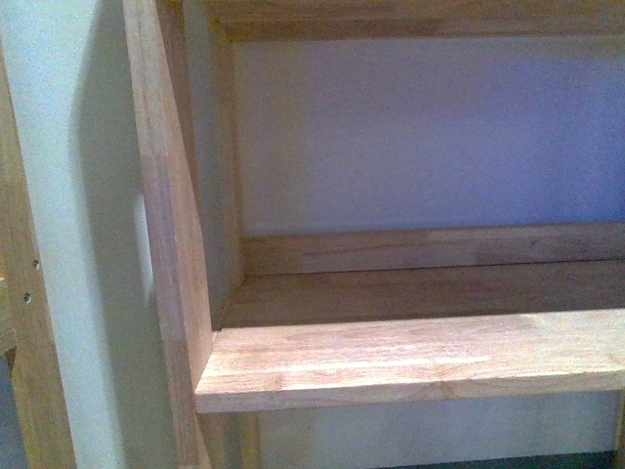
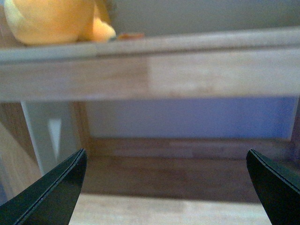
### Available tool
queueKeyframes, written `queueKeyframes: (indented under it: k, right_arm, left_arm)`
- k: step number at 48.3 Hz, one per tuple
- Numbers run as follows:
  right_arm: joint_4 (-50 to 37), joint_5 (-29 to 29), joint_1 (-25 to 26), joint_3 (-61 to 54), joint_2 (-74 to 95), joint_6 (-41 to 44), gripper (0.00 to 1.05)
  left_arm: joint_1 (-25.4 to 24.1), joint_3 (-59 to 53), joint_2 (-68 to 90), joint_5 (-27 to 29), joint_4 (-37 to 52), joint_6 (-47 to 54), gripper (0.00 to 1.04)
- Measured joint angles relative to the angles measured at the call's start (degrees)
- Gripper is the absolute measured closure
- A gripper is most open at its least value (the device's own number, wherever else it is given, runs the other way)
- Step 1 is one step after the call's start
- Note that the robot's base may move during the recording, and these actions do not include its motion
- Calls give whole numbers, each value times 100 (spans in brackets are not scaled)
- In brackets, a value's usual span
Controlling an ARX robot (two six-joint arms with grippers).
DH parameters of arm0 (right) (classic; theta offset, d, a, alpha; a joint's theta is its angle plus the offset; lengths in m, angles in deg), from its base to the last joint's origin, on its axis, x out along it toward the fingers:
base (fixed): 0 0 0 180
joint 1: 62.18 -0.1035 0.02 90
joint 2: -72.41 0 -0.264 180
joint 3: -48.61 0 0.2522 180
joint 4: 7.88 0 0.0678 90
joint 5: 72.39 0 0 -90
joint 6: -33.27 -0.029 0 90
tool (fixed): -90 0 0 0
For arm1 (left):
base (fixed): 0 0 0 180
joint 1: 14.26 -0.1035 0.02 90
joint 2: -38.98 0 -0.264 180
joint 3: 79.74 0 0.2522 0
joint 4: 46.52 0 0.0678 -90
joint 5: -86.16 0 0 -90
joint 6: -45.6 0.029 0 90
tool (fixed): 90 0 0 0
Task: Put away toys
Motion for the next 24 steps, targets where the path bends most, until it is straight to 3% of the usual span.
queueKeyframes:
  k: [15, 19, 24]
  right_arm:
    - [42, -925, -498, -1659, -1567, 205, 1]
    - [802, -1025, -492, -1648, -1659, 162, 10]
    - [1427, -754, -221, -1853, -1823, 140, 24]
  left_arm:
    - [0, 0, 0, 0, 0, 0, 6]
    - [0, 2, 0, 0, 0, 0, 6]
    - [0, 0, 0, 2, 0, 0, 6]
